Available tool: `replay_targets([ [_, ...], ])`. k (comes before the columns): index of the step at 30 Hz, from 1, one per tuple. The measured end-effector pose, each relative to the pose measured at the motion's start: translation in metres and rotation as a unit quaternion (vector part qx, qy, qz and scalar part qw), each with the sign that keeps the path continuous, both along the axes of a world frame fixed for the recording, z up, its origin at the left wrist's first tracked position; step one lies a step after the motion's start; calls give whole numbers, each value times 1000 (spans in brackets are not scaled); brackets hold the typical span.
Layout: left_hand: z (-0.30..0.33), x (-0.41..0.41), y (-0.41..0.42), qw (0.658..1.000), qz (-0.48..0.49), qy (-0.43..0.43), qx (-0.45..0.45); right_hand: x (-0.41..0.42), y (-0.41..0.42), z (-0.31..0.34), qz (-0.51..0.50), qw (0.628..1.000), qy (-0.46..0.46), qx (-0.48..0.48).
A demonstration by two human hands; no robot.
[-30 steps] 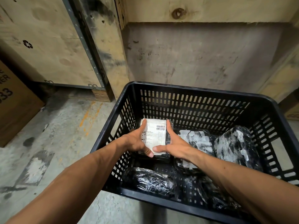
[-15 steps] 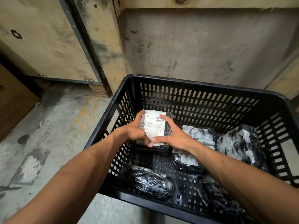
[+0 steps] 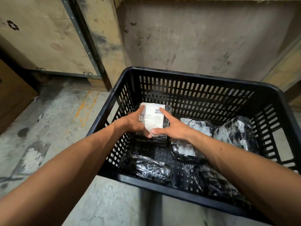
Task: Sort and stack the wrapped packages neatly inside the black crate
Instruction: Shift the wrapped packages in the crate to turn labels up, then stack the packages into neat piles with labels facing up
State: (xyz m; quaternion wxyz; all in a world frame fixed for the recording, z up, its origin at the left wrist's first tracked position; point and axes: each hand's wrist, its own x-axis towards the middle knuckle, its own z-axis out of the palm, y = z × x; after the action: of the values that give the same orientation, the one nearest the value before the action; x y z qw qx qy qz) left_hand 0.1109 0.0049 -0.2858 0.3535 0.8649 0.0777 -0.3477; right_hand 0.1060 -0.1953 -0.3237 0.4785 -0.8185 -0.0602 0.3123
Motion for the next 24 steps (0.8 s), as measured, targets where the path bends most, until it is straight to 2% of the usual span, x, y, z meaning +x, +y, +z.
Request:
replay_targets([
  [4,23,-19,-6,986,-39,-63,149,-12,-10,31,45,996,8,-71],
  [6,36,-31,-8,981,-73,-53,170,-25,-15,48,92,991,14,-99],
  [9,63,-47,-9,960,-180,-25,214,-48,-25,68,181,976,-2,-120],
  [12,82,-63,-4,955,-232,69,170,-69,-36,80,226,969,24,-97],
  [14,85,-75,1,955,-244,100,133,-82,-38,80,234,969,31,-76],
  [16,79,-83,3,953,-269,77,113,-90,-35,76,228,971,14,-69],
  [19,69,-90,4,957,-269,-2,104,-94,-30,69,207,977,-2,-52],
  [24,53,-87,6,975,-191,-85,78,-88,-32,66,165,985,-35,-25],
])
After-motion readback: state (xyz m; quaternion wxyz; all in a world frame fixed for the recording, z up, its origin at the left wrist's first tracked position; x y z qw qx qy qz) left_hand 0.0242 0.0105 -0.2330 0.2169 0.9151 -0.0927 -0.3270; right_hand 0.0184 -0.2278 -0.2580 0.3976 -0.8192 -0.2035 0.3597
